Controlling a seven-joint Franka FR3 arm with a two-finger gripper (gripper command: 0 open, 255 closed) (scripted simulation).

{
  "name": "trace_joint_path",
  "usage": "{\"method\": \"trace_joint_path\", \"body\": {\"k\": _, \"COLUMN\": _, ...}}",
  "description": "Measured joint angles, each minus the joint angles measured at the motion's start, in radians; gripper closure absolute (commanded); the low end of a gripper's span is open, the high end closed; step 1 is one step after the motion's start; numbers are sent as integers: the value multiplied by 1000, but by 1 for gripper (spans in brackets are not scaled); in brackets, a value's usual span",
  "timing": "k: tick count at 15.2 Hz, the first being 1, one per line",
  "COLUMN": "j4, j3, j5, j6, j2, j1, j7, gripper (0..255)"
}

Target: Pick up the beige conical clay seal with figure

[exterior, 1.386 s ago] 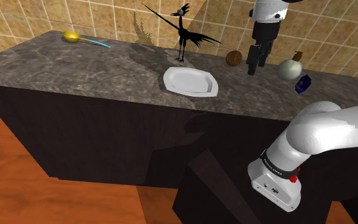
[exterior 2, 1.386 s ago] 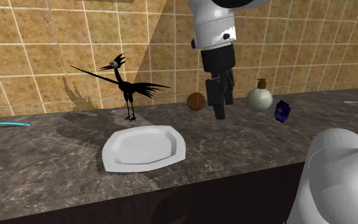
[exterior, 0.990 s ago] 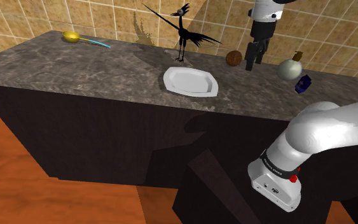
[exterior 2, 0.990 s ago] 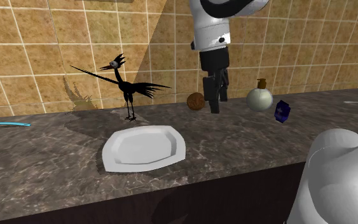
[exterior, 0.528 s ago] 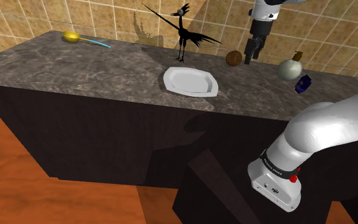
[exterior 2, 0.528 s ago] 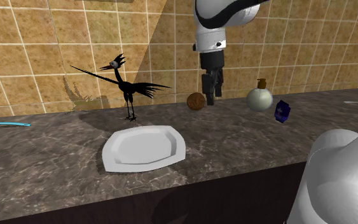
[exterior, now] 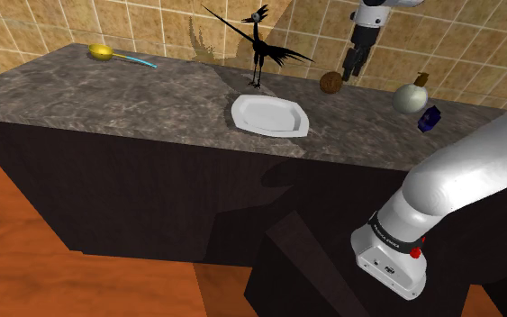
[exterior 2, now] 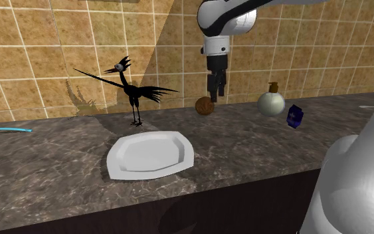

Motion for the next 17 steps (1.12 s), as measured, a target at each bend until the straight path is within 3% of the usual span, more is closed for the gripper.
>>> {"method": "trace_joint_path", "body": {"k": 8, "j4": 268, "j3": -115, "j5": 147, "j6": 48, "j2": 305, "j1": -33, "j7": -209, "gripper": 0}}
{"method": "trace_joint_path", "body": {"k": 15, "j4": 597, "j3": -150, "j5": 336, "j6": -3, "j2": 611, "j1": -138, "j7": -379, "gripper": 0}}
{"method": "trace_joint_path", "body": {"k": 17, "j4": 648, "j3": -148, "j5": 362, "j6": -16, "j2": 655, "j1": -160, "j7": -400, "gripper": 0}}
